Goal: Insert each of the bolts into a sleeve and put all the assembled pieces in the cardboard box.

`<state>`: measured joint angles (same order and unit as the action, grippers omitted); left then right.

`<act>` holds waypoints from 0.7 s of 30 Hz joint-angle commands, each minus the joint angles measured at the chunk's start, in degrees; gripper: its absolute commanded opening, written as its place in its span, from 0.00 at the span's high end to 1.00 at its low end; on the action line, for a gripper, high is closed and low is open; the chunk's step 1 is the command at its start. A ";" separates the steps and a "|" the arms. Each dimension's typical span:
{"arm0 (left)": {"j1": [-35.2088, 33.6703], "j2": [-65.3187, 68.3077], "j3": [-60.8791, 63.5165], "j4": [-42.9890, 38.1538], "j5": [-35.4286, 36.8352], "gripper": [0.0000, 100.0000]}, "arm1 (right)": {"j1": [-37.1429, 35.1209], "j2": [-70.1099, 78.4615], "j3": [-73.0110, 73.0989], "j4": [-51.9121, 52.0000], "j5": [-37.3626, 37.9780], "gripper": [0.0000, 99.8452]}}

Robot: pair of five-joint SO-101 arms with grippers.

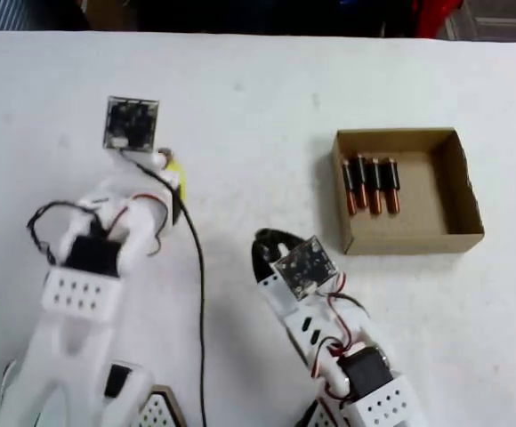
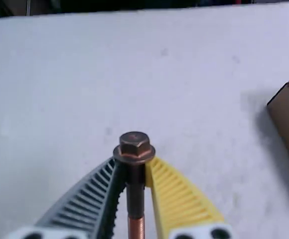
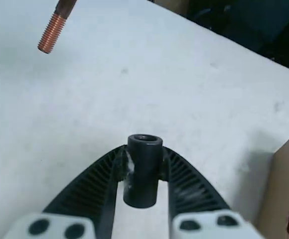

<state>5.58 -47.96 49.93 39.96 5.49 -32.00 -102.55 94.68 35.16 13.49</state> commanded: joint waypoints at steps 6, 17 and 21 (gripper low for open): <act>8.40 -18.15 4.04 -10.46 -0.26 0.98 | -2.07 -0.48 -0.44 -9.01 0.18 0.98; 15.78 -38.99 16.53 -20.75 -0.26 0.98 | -9.10 -0.40 2.20 -19.47 0.18 0.98; 16.92 -44.44 18.46 -20.92 -0.26 0.98 | -9.01 -0.40 2.20 -19.56 -2.55 0.98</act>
<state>21.58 -88.40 68.57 21.32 5.58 -40.97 -102.46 96.35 17.49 13.41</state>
